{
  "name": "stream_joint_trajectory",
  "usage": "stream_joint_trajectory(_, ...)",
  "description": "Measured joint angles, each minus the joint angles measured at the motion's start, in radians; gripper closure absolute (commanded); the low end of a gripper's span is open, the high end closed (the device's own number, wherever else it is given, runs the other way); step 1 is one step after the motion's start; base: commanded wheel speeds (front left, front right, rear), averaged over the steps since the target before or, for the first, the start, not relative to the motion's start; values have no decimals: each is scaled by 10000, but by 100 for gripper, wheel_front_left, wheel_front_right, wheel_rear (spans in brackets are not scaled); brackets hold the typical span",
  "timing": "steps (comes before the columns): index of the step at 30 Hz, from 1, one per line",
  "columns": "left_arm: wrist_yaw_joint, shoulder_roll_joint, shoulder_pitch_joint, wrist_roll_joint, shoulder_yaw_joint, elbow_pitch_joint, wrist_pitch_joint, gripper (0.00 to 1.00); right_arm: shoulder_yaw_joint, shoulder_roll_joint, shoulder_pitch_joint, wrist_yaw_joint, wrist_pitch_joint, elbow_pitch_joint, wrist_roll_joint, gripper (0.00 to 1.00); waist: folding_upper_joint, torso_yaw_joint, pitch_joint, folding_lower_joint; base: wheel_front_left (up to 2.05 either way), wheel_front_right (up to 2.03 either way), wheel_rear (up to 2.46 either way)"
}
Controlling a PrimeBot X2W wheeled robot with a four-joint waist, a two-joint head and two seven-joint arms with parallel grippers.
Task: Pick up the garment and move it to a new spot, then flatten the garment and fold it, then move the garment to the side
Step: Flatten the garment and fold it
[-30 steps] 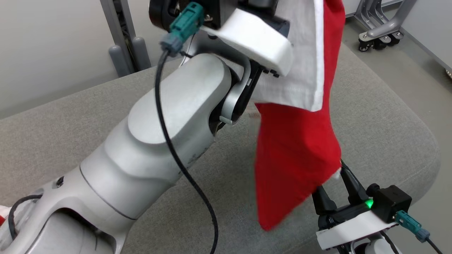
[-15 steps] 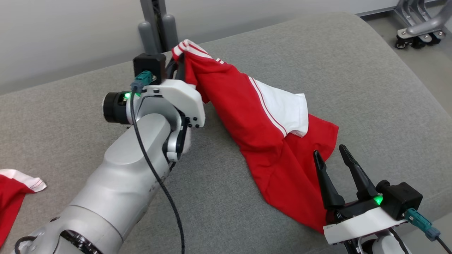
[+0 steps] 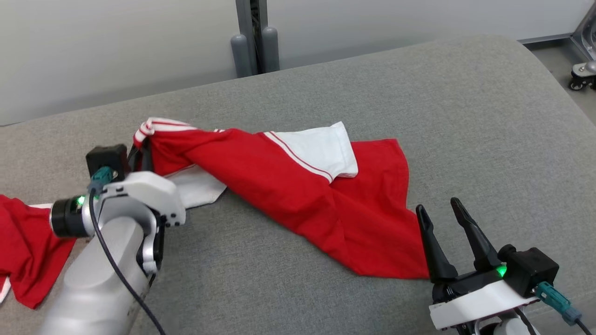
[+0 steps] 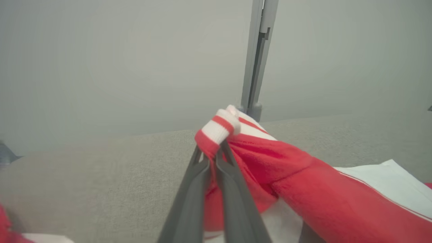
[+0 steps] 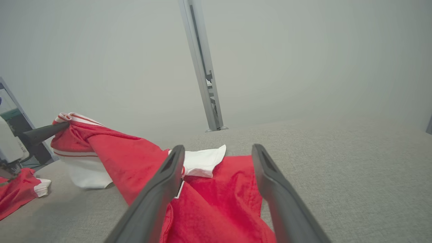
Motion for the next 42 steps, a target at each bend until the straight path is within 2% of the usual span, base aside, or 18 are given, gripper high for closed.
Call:
stream_joint_trajectory(1,63,82,312,111,198,-138,0,94,2,-2,49,0,0,2,-15,0,0,34,-47,0,0,0,0)
stream_joint_trajectory(3,100,209,895,326,502,-407,0,19,0,0,142,0,0,8,-40,0,0,103,-121,0,0,0,0)
stream_joint_trajectory(4,117,255,1172,397,631,-514,0,5,2,-2,151,0,0,10,-52,0,0,139,-154,0,0,0,0)
stream_joint_trajectory(5,125,288,1434,481,748,-617,0,0,0,-2,152,0,0,6,-73,0,0,172,-187,0,0,0,0)
stream_joint_trajectory(13,297,443,3106,1243,1699,-1820,-10,0,50,0,351,0,0,44,-104,0,0,374,-513,0,0,0,0)
stream_joint_trajectory(18,654,290,4218,2182,2203,-3597,-13,0,2,2,509,0,0,77,-203,0,0,521,-720,0,0,0,0)
stream_joint_trajectory(22,591,186,4945,2755,2638,-4961,-13,0,0,-4,658,0,0,127,-278,0,0,680,-919,0,0,0,0)
stream_joint_trajectory(27,518,-366,5867,3501,2947,-6230,-15,0,-4,-2,755,0,0,159,-347,0,0,935,-1094,0,0,0,0)
stream_joint_trajectory(42,-240,-1200,7507,5488,3471,-7285,-13,0,77,2,965,0,0,627,-337,0,0,1488,-1382,0,0,0,0)
